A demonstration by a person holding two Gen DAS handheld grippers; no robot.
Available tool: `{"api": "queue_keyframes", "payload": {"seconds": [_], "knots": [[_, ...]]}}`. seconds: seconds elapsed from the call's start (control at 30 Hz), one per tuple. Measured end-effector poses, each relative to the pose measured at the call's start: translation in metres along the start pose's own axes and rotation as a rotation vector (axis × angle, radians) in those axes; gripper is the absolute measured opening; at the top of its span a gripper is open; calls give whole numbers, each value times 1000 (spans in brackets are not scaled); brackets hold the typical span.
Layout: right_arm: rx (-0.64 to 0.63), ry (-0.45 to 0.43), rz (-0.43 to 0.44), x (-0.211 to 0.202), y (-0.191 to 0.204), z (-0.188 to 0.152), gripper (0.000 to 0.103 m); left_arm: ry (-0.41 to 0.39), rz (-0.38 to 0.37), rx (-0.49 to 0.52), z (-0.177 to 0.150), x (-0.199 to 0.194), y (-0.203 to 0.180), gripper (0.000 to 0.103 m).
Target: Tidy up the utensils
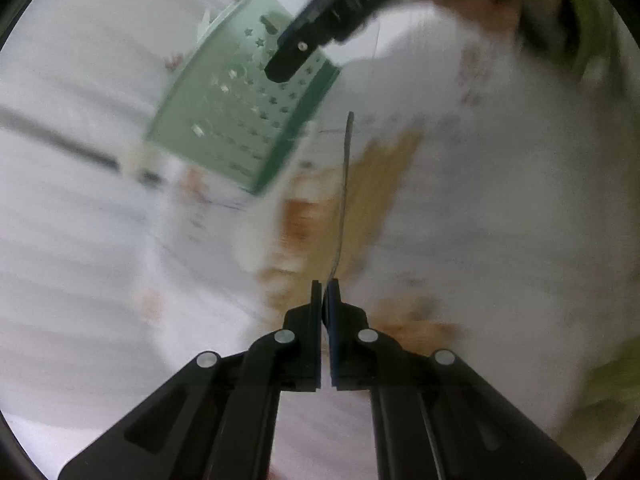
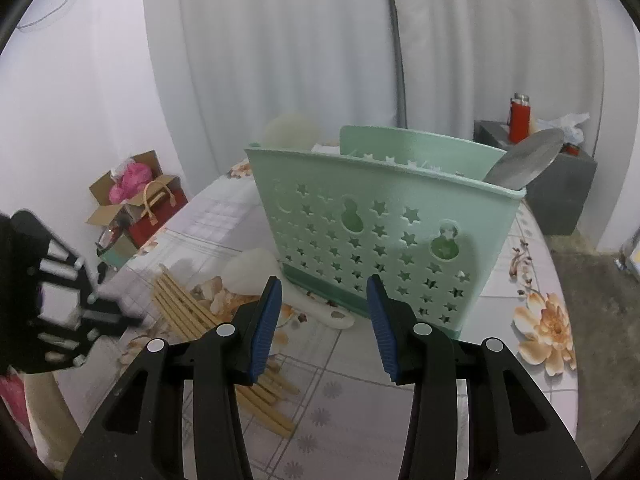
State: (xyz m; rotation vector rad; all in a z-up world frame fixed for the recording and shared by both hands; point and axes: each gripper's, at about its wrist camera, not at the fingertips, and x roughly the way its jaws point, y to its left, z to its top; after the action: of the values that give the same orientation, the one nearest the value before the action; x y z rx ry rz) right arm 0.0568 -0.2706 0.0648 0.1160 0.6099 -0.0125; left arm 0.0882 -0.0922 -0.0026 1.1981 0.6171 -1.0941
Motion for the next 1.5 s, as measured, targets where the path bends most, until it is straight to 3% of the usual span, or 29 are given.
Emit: {"api": "queue_keyframes", "payload": {"seconds": [0.1, 0.23, 0.37, 0.47, 0.53, 0.73, 0.83, 1.03, 1.3, 1.5], "knots": [[-2, -6, 19, -2, -2, -1, 41, 10, -254, -207, -17, 2, 5, 2], [-14, 15, 57, -1, 2, -4, 41, 64, -470, -439, -43, 29, 5, 8], [-66, 37, 83, 0, 14, -5, 41, 11, -552, -683, -66, 45, 29, 9], [-126, 71, 102, 10, 24, -2, 41, -49, -546, -844, -84, 46, 40, 21], [-165, 92, 118, 18, 30, 0, 41, -102, -505, -930, -89, 41, 47, 35], [-282, 152, 142, 55, 46, 13, 41, -371, -356, -1197, -132, -8, 27, 41], [-330, 188, 128, 81, 54, 19, 42, -442, -276, -1307, -150, -31, 6, 41], [-335, 315, 98, 119, 58, 14, 42, -498, -178, -1459, -176, -54, -33, 41], [-216, 401, 81, 132, 50, 15, 42, -520, -250, -1455, -166, -43, -53, 41], [-76, 517, 204, 114, 45, 16, 42, -533, -237, -1446, -167, -37, -54, 41]]}}
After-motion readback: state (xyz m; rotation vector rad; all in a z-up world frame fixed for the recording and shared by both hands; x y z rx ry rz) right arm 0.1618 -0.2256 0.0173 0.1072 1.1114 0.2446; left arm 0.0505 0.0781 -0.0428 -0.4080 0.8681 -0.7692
